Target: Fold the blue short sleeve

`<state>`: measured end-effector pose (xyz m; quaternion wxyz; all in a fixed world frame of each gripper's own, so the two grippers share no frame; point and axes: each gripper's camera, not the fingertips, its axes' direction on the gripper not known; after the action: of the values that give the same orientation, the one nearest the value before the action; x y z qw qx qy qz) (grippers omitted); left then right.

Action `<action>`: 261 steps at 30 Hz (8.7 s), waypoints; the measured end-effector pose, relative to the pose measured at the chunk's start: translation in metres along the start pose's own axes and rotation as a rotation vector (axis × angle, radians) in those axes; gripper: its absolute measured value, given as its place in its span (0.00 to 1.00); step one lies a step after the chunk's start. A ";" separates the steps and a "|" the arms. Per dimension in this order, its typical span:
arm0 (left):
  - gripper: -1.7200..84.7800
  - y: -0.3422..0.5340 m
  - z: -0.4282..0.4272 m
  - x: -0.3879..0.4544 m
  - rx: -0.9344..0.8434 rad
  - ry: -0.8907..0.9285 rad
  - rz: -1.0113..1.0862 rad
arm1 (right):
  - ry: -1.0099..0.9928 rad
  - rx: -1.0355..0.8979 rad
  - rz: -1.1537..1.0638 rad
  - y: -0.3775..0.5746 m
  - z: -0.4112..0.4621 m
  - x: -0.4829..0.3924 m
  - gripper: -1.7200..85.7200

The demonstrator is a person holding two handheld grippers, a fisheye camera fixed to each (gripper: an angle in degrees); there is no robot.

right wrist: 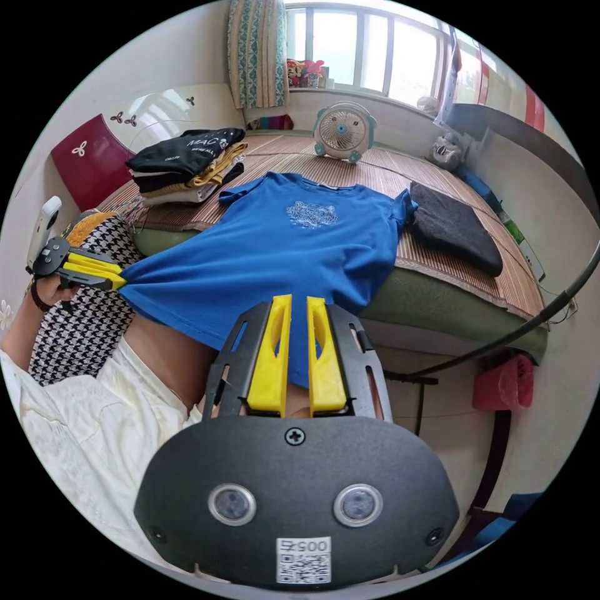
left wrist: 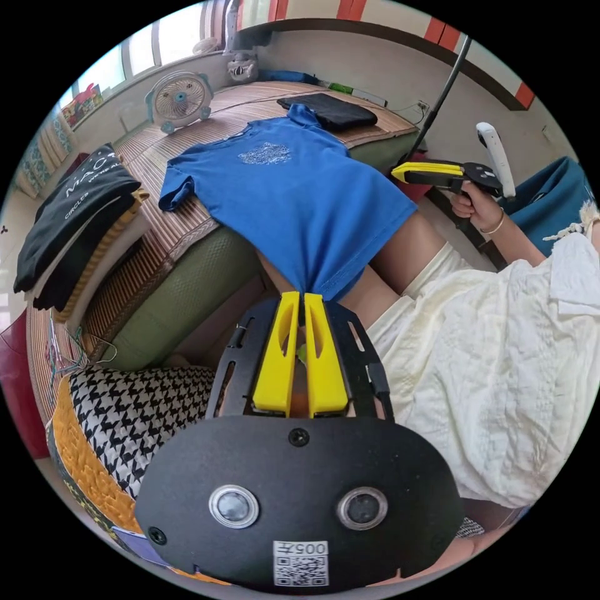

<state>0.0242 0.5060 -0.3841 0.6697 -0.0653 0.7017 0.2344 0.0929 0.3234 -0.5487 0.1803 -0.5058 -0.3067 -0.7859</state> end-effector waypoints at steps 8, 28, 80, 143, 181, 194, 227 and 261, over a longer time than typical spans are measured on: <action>0.04 0.007 0.018 0.001 -0.050 -0.005 -0.054 | -0.011 -0.030 0.003 -0.015 0.015 -0.003 0.06; 0.08 -0.055 0.014 0.011 0.271 -0.054 -0.105 | -0.001 -0.033 0.074 -0.005 0.021 -0.007 0.06; 0.14 -0.245 0.141 -0.168 0.248 -0.282 -0.180 | 0.050 0.060 0.032 -0.026 0.037 -0.060 0.09; 0.02 -0.328 0.168 -0.262 0.438 -0.128 -0.688 | 0.000 0.070 0.055 -0.006 -0.006 -0.012 0.08; 0.07 -0.341 0.282 -0.139 0.466 -0.017 -0.358 | 0.314 -0.019 0.085 -0.310 0.080 0.247 0.05; 0.01 -0.334 0.293 -0.129 0.506 -0.022 -0.328 | 0.187 0.063 0.048 -0.348 0.010 0.201 0.02; 0.01 -0.337 0.313 -0.138 0.486 0.006 -0.348 | 0.092 -0.054 0.015 -0.335 0.043 0.243 0.06; 0.01 -0.344 0.317 -0.134 0.462 0.007 -0.297 | 0.117 -0.031 -0.090 -0.356 -0.022 0.229 0.01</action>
<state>0.4645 0.3047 -0.3350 0.6913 -0.0137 0.7217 -0.0328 -0.2305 0.5806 -0.4545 0.1546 -0.4474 -0.3056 -0.8262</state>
